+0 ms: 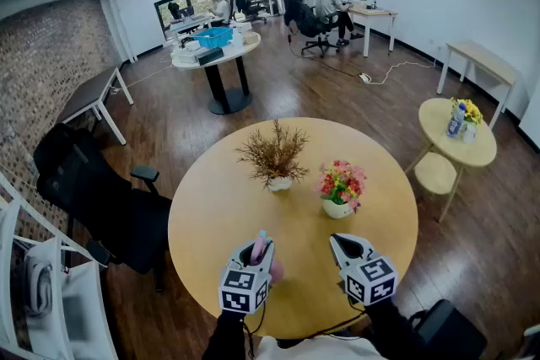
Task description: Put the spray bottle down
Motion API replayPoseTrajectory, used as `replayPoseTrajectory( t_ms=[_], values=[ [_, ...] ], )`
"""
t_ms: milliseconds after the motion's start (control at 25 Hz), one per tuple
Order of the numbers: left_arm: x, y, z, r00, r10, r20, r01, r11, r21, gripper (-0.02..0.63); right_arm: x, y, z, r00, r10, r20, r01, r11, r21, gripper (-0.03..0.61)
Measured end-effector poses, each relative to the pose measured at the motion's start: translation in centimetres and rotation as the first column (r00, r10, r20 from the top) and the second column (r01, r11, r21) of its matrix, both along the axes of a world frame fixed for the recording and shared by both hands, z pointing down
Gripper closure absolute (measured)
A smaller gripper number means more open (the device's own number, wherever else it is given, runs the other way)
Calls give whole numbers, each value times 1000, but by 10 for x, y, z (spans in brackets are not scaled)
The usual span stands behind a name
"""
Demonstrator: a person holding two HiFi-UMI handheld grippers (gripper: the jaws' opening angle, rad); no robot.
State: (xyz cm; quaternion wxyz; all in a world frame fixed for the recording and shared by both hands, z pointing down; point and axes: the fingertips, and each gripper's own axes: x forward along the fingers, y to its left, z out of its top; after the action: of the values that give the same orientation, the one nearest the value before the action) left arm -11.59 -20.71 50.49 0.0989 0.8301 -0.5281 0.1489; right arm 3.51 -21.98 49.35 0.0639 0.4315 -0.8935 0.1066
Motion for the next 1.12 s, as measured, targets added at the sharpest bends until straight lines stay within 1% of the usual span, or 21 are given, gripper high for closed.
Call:
replayPoseTrajectory(
  t_ms=[200,400,520,880,1120],
  values=[
    [-10,-12,24,998,-45,33,45,999,0,517,-5,-6,5,1000,-9,-4,9,1000,-2,606],
    [-6,-17,35,996,-46,74,41,997,58,517,-8,-6,10,1000,-18,-6,18,1000,-9,606],
    [-3,-20,38,996,-48,77,42,996,82,517,-9,-5,10,1000,-20,-10,20,1000,-11,606],
    [5,-27,54,996,-48,79,44,998,52,517,-8,-1,12,1000,-19,-20,19,1000,-23,606],
    [5,-32,57,995,-62,84,57,997,60,516,-4,-2,14,1000,-11,-20,10,1000,-28,606]
  ],
)
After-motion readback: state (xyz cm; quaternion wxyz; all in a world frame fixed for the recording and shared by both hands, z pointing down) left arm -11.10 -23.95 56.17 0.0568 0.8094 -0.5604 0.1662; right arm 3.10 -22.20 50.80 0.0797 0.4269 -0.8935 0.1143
